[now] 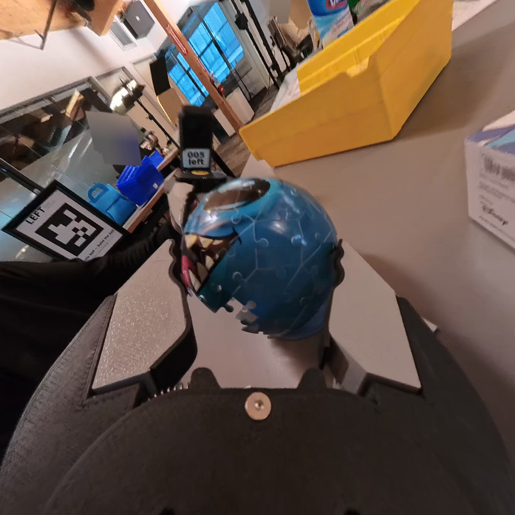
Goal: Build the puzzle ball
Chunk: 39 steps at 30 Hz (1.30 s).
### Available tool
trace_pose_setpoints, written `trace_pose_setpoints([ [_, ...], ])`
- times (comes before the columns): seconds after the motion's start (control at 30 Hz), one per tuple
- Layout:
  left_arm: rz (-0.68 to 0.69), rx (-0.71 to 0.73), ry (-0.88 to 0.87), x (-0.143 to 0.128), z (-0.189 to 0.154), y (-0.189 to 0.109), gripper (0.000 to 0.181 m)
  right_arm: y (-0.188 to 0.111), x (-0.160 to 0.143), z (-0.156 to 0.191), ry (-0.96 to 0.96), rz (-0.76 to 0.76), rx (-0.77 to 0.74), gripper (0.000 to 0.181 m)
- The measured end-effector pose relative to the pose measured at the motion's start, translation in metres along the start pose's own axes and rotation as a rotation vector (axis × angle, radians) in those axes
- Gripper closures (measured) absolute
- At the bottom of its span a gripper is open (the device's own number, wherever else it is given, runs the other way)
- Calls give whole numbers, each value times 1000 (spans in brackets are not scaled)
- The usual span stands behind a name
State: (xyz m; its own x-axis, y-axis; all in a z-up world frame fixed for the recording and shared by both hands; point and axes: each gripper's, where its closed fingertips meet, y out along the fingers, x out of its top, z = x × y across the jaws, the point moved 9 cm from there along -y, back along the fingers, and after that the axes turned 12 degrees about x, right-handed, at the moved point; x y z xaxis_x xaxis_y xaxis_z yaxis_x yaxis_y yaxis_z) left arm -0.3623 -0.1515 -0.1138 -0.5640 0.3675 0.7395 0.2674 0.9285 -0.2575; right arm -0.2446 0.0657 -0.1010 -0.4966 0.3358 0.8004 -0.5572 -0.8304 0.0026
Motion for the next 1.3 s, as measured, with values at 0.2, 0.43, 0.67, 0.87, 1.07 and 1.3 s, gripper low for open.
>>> trace_pose_setpoints([
  [0.2, 39, 32, -15, -11, 6, 1, 85, -3, 13, 0, 55, 11, -23, 70],
  [0.43, 108, -15, -34, -16, -2, 18, 91, 10, 3, -2, 182, 102, -70, 66],
  [0.67, 18, 49, 16, -3, -2, 10, 98, 20, -6, -4, 163, 142, -29, 59],
  [0.87, -23, 60, 57, 5, -4, 2, 97, 27, -8, -4, 121, 130, -20, 58],
  [1.07, -33, 48, 73, 2, -5, 0, 99, 21, -5, -5, 89, 88, 6, 63],
  [1.3, -63, 78, 120, -1, -5, -22, 100, -17, 5, 17, -35, 6, -46, 76],
])
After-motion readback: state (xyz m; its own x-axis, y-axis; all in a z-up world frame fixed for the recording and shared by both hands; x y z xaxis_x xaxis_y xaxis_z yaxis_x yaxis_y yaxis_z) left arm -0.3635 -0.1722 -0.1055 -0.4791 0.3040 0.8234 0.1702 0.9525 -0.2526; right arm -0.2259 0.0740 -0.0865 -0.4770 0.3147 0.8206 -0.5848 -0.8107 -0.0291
